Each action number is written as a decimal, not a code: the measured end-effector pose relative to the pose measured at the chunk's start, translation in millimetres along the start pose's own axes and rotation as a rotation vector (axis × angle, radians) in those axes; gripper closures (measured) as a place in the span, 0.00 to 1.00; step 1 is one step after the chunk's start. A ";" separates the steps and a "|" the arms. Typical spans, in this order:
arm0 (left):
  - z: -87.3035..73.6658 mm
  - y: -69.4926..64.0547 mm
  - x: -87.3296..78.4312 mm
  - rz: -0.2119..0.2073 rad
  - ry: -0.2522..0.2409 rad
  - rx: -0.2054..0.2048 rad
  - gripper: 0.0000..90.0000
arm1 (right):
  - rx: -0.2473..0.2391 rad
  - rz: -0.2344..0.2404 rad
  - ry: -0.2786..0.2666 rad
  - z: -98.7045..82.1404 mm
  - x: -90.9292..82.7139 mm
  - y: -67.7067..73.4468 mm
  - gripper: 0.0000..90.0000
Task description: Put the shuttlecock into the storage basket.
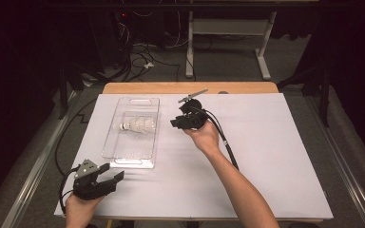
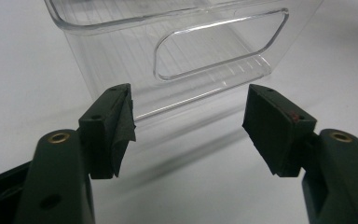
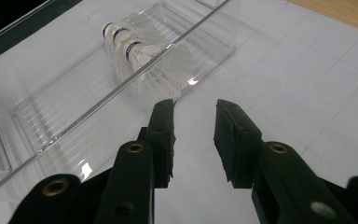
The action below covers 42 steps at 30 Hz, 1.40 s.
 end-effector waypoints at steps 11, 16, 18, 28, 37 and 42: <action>-0.2 -0.3 -0.4 -0.007 0.001 0.001 0.38 | 0.011 -0.005 0.003 -7.9 -2.4 -7.0 0.76; -0.3 0.2 -1.3 -0.008 -0.004 0.000 0.38 | 0.020 -0.010 0.003 -11.2 -3.4 -10.4 0.76; -0.3 0.2 -1.2 -0.008 0.000 0.003 0.38 | 0.021 -0.011 0.003 -12.2 -3.9 -11.5 0.76; -0.2 -0.1 -0.6 -0.008 -0.002 0.000 0.38 | 0.018 -0.009 0.009 -19.6 -6.8 -16.5 0.75; -0.2 0.1 -0.8 -0.009 0.000 0.001 0.38 | 0.038 -0.017 0.010 -27.3 -8.3 -24.9 0.75; -0.3 -1.2 -1.0 -0.015 -0.006 0.004 0.38 | 0.045 -0.019 0.007 -30.1 -10.6 -28.4 0.75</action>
Point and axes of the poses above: each handheld gripper's, and its own axes: x roughly forward along the jaws, z roughly out of its top, y roughly to its left, the point moved 1 cm from there along x, roughly forward along the jaws, and after that the axes turned 14 degrees about -z, right-handed, at the moved point
